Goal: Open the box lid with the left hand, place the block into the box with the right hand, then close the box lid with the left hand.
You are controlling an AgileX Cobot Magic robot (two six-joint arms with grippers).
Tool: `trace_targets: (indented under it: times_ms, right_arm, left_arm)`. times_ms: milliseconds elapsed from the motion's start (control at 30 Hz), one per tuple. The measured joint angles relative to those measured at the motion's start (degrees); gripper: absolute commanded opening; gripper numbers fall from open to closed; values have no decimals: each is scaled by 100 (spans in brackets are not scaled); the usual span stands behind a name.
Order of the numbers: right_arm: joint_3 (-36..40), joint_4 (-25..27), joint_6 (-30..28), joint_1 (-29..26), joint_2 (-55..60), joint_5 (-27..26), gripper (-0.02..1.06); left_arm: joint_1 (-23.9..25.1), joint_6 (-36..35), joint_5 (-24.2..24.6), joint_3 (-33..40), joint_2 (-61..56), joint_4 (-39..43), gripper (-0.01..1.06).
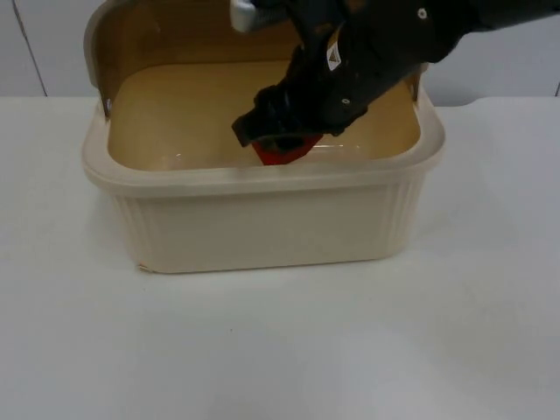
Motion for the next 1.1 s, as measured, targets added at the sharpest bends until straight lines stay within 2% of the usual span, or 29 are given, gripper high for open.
trace_targets:
  times_ms: [467,600,700,733,767,833,867,967,1100]
  right_arm:
    - [0,-13,0,0,74,83,0]
    - [0,-13,0,-12,74,83,3]
    - [0,-13,0,-24,74,83,12]
    - [0,-13,0,-34,74,83,12]
    - [0,-13,0,-34,74,83,16]
    - [0,-13,0,-34,74,83,31]
    - [0,-13,0,-34,74,83,31]
    - [0,-13,0,-34,74,83,47]
    - [0,-13,35,-34,74,83,52]
  left_arm:
    - [0,0,0,0,0,0,0]
    - [0,0,0,0,0,0,0]
    - [0,0,0,0,0,0,0]
    - [0,0,0,0,0,0,0]
    - [0,0,0,0,0,0,0]
    - [0,0,0,0,0,0,0]
    - [0,0,0,0,0,0,0]
    - [0,0,0,0,0,0,0]
    - [0,0,0,0,0,0,0]
